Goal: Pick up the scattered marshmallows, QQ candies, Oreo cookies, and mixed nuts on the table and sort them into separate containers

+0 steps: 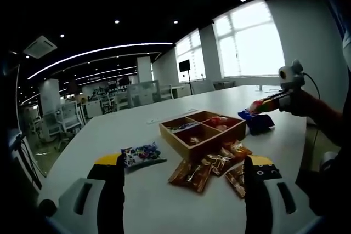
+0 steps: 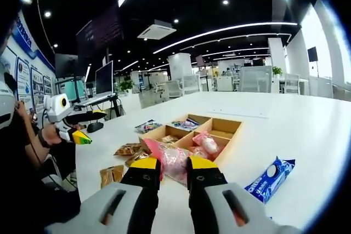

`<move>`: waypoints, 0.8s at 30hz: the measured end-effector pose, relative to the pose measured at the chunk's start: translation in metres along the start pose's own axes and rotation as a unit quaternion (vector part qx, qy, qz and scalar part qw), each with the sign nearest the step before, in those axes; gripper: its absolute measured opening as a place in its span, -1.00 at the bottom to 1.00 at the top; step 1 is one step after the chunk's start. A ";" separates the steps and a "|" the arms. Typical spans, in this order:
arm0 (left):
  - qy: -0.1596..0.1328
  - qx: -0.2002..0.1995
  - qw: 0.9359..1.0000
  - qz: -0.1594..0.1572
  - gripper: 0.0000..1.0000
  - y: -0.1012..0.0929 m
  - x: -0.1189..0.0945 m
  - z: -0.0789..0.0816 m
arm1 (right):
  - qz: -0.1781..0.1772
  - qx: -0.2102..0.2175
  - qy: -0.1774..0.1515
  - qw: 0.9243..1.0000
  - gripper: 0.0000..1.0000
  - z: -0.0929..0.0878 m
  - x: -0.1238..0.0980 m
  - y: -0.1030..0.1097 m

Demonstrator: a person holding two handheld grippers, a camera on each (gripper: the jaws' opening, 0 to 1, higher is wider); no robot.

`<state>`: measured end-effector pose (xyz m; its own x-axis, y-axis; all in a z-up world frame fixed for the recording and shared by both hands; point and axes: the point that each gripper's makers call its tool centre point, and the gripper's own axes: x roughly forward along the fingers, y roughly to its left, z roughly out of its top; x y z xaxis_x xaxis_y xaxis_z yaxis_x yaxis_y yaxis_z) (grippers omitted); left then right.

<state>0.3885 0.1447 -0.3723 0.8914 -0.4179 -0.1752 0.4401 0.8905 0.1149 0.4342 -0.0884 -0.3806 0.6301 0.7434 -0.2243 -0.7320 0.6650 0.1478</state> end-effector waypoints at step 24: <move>-0.003 0.000 1.000 -0.002 0.93 0.004 0.000 0.001 | 0.000 -0.021 0.013 1.000 -0.69 0.011 0.031 -0.008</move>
<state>0.3901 0.1484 -0.3706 0.8903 -0.4228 -0.1691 0.4438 0.8888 0.1143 0.4625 -0.0696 -0.3784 0.6240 0.7404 -0.2498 -0.7423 0.6615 0.1062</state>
